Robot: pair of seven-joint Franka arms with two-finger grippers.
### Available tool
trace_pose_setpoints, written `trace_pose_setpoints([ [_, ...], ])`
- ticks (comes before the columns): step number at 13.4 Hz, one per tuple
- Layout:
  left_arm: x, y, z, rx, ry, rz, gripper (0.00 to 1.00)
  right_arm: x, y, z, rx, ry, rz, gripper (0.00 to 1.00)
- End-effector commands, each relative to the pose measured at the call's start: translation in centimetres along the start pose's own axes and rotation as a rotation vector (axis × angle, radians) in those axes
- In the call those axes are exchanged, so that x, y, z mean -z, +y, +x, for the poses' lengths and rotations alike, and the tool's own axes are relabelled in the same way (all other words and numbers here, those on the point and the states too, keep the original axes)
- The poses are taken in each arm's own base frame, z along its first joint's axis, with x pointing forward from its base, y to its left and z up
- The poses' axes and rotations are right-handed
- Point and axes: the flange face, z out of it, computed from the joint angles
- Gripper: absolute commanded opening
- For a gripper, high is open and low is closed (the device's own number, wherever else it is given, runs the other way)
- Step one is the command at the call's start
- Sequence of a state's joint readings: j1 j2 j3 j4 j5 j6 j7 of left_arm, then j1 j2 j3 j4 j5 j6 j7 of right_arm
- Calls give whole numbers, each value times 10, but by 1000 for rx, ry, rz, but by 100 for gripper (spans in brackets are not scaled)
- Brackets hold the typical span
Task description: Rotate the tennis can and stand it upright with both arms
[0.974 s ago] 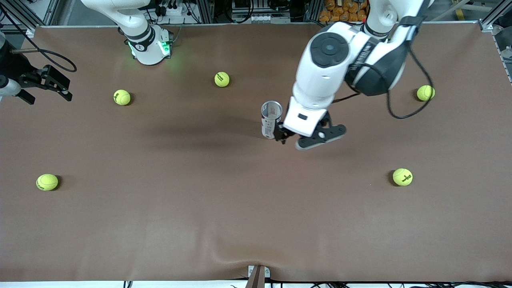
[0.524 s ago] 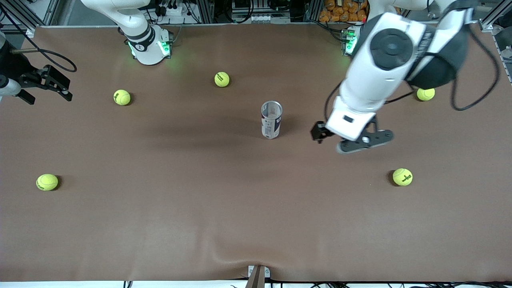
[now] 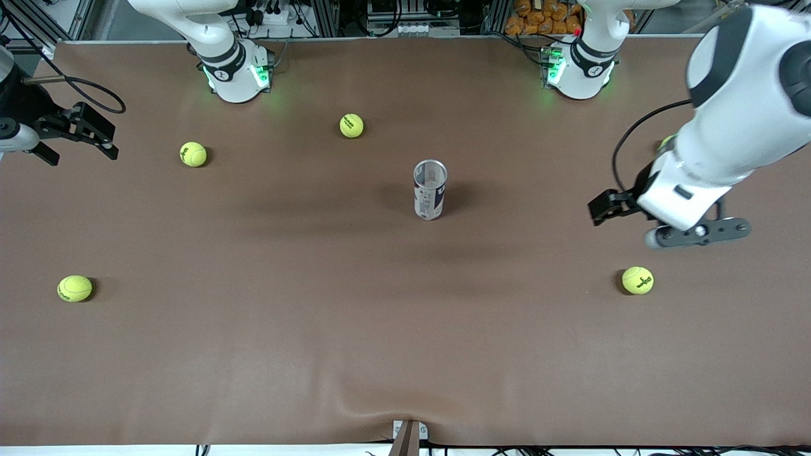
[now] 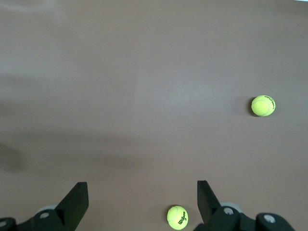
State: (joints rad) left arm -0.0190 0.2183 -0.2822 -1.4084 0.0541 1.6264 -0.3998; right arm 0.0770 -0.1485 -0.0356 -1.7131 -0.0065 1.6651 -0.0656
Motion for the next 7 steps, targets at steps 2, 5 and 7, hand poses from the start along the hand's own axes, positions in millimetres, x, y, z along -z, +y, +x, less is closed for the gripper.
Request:
trace_pose_setpoints([
  [2,44,-29,-35,5,9,28,100,7,-4,-2,-10,9,13,100],
  [5,73,-74,-52,-62,-10,50,100,6,-4,0,-10,11,13,100],
  [7,89,-89,-68,-41,-35,61,100,7,-5,0,-9,12,13,100],
])
